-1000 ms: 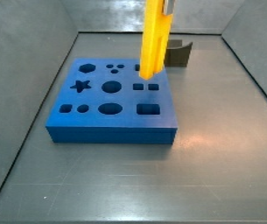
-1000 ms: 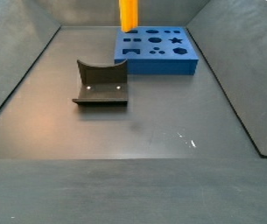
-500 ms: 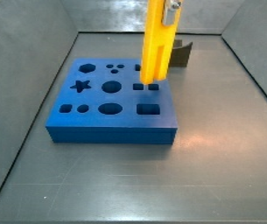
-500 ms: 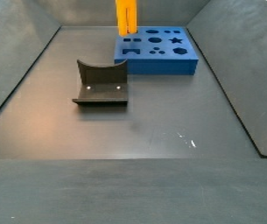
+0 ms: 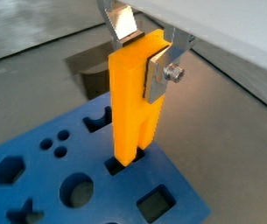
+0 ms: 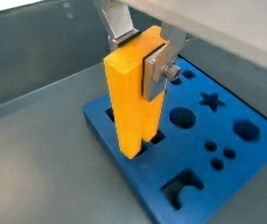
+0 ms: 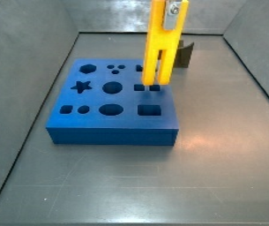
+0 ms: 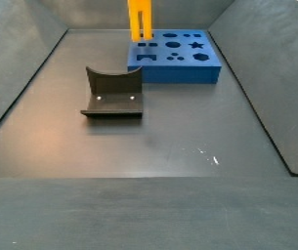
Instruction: Insert the double-square object.
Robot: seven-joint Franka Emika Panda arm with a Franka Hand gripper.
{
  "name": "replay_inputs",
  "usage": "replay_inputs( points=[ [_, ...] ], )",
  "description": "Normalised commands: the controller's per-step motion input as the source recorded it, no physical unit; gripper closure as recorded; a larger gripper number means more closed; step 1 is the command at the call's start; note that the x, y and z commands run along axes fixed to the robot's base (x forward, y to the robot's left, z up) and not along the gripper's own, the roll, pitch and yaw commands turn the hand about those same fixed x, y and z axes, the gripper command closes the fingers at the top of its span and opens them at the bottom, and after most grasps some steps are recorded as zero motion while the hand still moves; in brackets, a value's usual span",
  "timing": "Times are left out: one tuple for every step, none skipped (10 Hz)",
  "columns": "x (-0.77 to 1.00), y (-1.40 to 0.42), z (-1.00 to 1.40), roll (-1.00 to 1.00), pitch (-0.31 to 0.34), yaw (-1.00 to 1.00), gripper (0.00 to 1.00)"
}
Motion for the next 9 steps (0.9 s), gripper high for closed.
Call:
replay_inputs(
  points=[
    [0.13, 0.02, -0.13, -0.10, -0.113, -0.93, 1.00],
    [0.12, 0.00, -0.14, -0.11, -0.117, -0.91, 1.00],
    [-0.19, 0.00, 0.00, 0.00, 0.000, -0.18, 1.00],
    [-0.29, 0.00, 0.07, 0.00, -0.041, -0.01, 1.00],
    [-0.20, 0.00, 0.00, 0.00, -0.097, 0.00, 1.00],
    [-0.25, 0.00, 0.00, 0.00, -0.127, 0.02, 1.00],
    [-0.18, 0.00, 0.00, 0.00, -0.114, 0.00, 1.00],
    [0.00, 0.00, 0.00, 0.01, -0.050, 0.00, 1.00],
    [0.00, 0.00, 0.00, 0.02, -0.010, 0.00, 1.00]
  ],
)
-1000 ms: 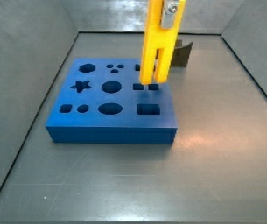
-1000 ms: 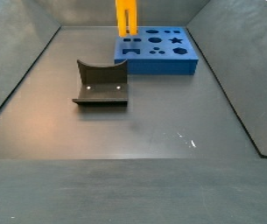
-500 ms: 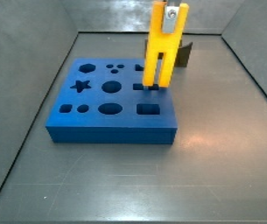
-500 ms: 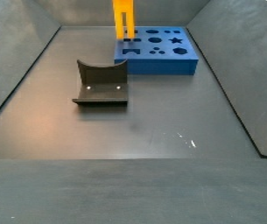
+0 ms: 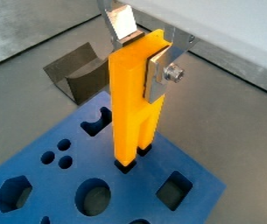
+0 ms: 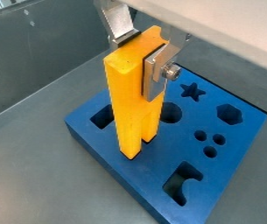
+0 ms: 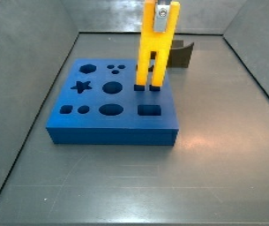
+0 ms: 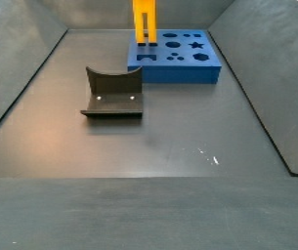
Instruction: Insert the double-square object.
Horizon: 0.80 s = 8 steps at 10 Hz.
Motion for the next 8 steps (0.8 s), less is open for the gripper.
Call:
replay_inputs(
  points=[
    [0.00, 0.00, -0.03, 0.01, -0.026, 0.00, 1.00],
    [0.00, 0.00, -0.03, 0.01, -0.013, -0.01, 1.00],
    [0.00, 0.00, -0.07, 0.01, -0.026, -0.02, 1.00],
    [0.00, -0.03, -0.08, 0.00, -0.043, -0.01, 1.00],
    [0.00, -0.01, -0.22, 0.00, -0.063, -0.05, 1.00],
    [0.05, -0.01, -0.27, 0.00, -0.044, -0.06, 1.00],
    [0.02, -0.02, -0.28, 0.00, -0.044, -0.06, 1.00],
    [0.06, -0.02, -0.25, 0.00, -0.029, -0.05, 1.00]
  ],
)
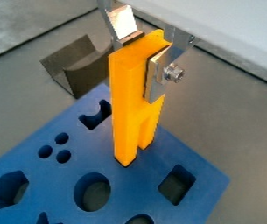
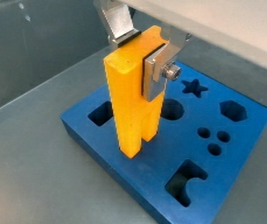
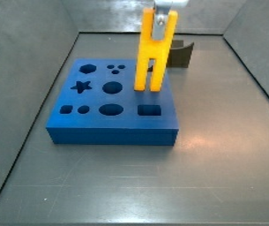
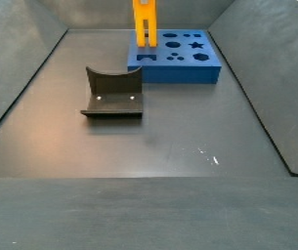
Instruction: Insert the double-square object.
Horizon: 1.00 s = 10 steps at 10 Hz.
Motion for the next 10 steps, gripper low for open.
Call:
replay_inputs(
  points=[
    [0.06, 0.00, -0.26, 0.01, -0.030, 0.00, 1.00],
    [0.01, 0.00, -0.29, 0.03, -0.030, 0.00, 1.00],
    [0.10, 0.00, -0.48, 0.08, -0.030, -0.01, 1.00],
    [0.07, 0.00, -0.63, 0.17, -0.030, -0.04, 1.00],
    [0.04, 0.00, -0.64, 0.25, -0.019, 0.00, 1.00],
    [0.03, 0.00, -0.65, 0.26, -0.011, -0.01, 1.00],
    [0.00, 0.00, -0.61, 0.16, 0.000, -0.03, 1.00],
    [0.00, 0.00, -0.61, 0.09, -0.003, -0.04, 1.00],
    [0.00, 0.00, -0.67, 0.00, -0.041, -0.07, 1.00],
    [0.00, 0.00, -0.86, -0.06, -0.169, -0.02, 1.00]
  ],
)
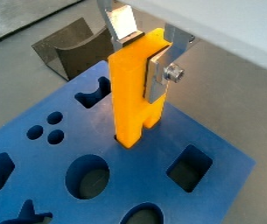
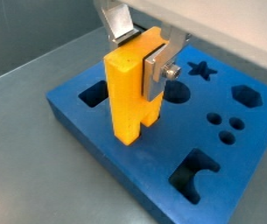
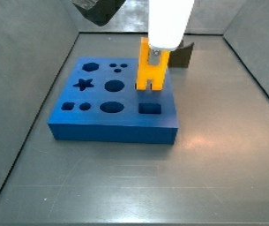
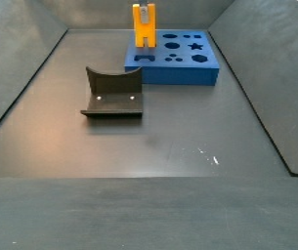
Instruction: Insert the double-square object.
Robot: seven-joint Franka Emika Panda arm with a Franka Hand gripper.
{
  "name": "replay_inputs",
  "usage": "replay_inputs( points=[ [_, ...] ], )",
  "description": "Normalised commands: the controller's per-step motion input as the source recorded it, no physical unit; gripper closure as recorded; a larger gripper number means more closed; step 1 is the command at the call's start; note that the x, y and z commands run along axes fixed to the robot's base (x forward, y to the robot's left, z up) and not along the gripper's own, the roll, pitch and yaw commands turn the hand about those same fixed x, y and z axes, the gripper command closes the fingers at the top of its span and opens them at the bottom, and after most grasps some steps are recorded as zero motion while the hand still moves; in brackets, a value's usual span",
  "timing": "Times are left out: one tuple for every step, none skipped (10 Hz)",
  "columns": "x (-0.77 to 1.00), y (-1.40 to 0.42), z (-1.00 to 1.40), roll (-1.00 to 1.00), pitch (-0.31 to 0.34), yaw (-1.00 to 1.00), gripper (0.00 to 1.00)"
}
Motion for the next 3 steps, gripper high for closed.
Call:
replay_inputs(
  points=[
    [0.00, 0.02, -0.82, -0.09, -0.164, -0.01, 1.00],
    [0.00, 0.00, -0.31, -0.06, -0.007, -0.03, 1.00],
    [0.00, 0.00, 0.00, 0.00, 0.000, 0.00, 1.00]
  ],
)
